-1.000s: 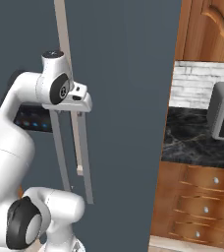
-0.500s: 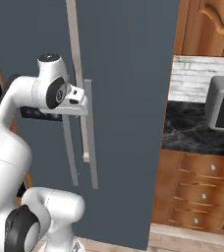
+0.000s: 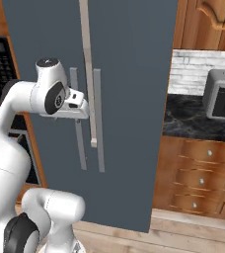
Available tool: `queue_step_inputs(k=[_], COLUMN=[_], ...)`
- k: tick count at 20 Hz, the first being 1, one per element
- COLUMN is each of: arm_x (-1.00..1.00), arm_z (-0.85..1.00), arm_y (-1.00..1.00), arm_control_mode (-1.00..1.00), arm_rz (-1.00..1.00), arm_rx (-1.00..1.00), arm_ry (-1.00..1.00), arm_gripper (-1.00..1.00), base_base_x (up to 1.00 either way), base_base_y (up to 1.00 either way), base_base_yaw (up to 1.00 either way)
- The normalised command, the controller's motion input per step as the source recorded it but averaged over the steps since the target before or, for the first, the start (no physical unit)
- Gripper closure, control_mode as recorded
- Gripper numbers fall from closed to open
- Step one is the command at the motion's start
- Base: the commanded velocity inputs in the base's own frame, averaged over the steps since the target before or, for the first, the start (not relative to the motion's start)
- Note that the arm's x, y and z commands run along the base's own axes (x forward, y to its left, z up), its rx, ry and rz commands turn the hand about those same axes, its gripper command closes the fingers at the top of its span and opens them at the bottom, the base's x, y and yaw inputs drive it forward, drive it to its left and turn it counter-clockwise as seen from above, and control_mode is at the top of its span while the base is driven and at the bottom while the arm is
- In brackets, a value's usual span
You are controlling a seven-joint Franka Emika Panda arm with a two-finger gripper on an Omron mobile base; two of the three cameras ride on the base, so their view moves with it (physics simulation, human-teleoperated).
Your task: Take the lemon wedge from the fridge and place it on the plate with fish on the dining counter.
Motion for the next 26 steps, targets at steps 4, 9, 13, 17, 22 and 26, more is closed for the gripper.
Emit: queue_step_inputs(k=[4, 9, 13, 17, 22, 26], arm_x=[-0.18, -0.15, 0.55, 0.77, 0.98, 0.76], arm_z=[0.00, 0.06, -0.04, -0.04, -0.22, -0.24], arm_y=[0.00, -0.11, -0.27, -0.05, 0.00, -0.02], arm_control_mode=[-1.00, -1.00, -1.00, -1.00, -1.00, -1.00], arm_rz=[0.00, 0.00, 0.00, 0.00, 0.01, 0.02], arm_rx=[0.00, 0.00, 0.00, 0.00, 0.00, 0.00], arm_ry=[-0.10, -0.38, -0.17, 0.00, 0.00, -0.03], arm_gripper=[-1.00, -1.00, -1.00, -1.00, -1.00, -1.00], base_base_x=[-0.25, 0.00, 0.00, 0.00, 0.00, 0.00], base_base_y=[0.00, 0.00, 0.00, 0.00, 0.00, 0.00], base_base_yaw=[0.00, 0.00, 0.00, 0.00, 0.00, 0.00])
